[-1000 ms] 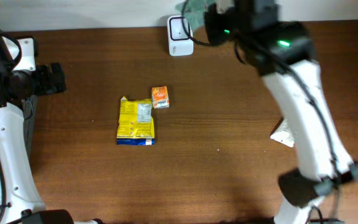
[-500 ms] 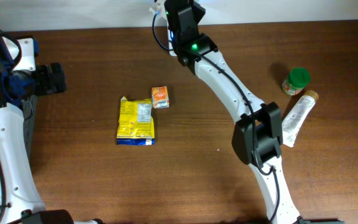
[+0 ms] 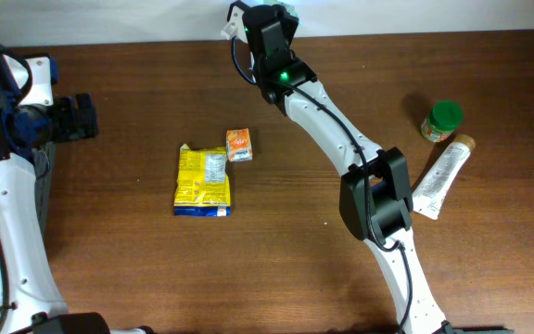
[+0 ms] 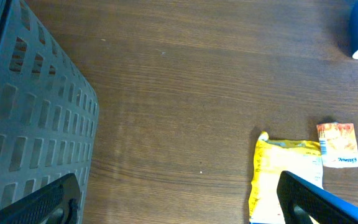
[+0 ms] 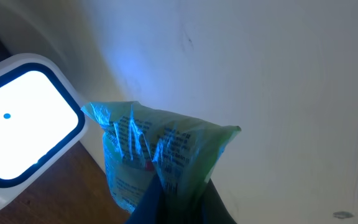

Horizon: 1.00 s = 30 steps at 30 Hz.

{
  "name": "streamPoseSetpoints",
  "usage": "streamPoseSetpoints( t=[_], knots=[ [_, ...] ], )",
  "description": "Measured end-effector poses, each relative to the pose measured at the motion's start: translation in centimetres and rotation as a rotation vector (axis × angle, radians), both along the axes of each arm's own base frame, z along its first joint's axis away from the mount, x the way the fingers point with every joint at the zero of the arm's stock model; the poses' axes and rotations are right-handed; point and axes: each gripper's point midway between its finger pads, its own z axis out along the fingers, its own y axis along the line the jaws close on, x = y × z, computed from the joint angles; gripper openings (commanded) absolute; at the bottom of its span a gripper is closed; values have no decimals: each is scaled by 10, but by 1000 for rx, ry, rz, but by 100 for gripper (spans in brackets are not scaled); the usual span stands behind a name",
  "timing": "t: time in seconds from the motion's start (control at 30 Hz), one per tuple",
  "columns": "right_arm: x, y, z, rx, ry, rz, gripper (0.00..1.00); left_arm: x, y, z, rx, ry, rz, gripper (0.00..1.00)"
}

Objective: Scan the item barcode
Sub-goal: 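Hold the mint pack in front of the scanner window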

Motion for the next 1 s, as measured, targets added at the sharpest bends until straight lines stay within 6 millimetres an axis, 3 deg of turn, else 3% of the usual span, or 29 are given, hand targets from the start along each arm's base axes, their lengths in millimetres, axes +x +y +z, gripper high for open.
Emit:
streamPoseSetpoints(
  t=[0.77, 0.87, 1.0],
  knots=[
    [5, 8, 13, 64, -60, 38, 4, 0, 0, 0, 0, 0, 0, 99],
    [3, 8, 4, 114, -29, 25, 4, 0, 0, 0, 0, 0, 0, 99],
    [-8, 7, -27, 198, 104, 7, 4, 0, 0, 0, 0, 0, 0, 99]
  ],
)
